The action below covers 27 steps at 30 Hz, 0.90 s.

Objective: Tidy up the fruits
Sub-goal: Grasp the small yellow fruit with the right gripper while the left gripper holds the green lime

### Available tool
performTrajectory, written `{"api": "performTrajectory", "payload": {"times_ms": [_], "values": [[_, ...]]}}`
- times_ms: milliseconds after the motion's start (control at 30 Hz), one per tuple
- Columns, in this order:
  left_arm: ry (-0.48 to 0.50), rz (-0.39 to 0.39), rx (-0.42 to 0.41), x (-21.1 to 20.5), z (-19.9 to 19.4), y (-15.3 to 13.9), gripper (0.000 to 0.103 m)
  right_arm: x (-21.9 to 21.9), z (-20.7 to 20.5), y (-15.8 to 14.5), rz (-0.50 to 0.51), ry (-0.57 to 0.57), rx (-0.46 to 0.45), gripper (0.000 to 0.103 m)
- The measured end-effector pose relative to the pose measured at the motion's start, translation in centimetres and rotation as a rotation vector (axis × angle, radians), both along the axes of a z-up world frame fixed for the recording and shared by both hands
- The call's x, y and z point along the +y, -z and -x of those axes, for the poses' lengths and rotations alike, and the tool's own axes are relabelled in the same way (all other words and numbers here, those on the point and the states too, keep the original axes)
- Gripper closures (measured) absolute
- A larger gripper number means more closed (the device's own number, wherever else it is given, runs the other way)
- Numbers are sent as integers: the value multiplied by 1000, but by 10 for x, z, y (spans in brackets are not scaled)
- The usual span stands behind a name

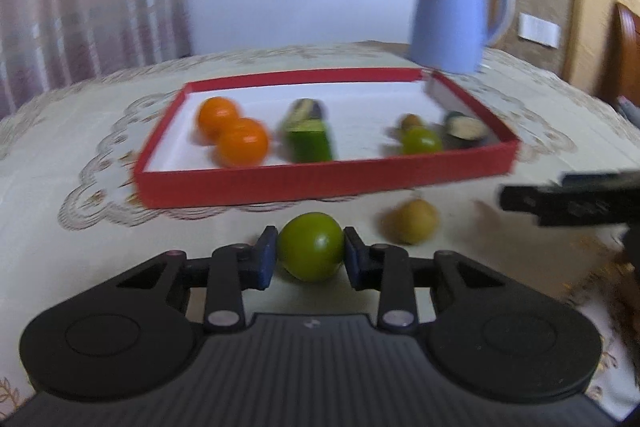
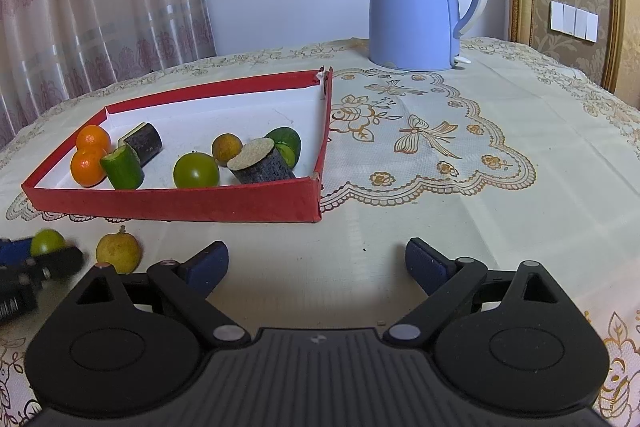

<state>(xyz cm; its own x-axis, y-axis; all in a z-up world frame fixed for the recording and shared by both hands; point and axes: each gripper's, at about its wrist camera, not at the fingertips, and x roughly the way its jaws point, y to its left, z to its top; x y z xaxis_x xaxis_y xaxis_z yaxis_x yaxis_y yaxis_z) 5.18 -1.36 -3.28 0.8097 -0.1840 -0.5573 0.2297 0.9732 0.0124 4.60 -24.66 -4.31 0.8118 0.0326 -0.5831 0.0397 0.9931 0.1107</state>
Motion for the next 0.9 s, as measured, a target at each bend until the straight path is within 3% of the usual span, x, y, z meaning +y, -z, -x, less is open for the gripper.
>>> {"api": "performTrajectory", "payload": {"times_ms": [233, 333, 500, 667, 767, 900], "values": [[-91, 34, 8, 30, -16, -2, 72, 1, 0, 0, 1, -3, -1, 7], [-94, 74, 25, 36, -18, 0, 72, -1, 7, -3, -40, -54, -50, 7], [-89, 51, 22, 33, -18, 0, 71, 27, 21, -7, 11, -176, -83, 7], [-73, 81, 27, 37, -18, 1, 62, 61, 27, -15, 100, -251, -124, 8], [-65, 79, 28, 35, -18, 1, 60, 72, 20, -16, 126, -288, -106, 23], [-65, 77, 28, 34, -17, 0, 60, 82, 7, -13, 119, -333, -56, 31]]}}
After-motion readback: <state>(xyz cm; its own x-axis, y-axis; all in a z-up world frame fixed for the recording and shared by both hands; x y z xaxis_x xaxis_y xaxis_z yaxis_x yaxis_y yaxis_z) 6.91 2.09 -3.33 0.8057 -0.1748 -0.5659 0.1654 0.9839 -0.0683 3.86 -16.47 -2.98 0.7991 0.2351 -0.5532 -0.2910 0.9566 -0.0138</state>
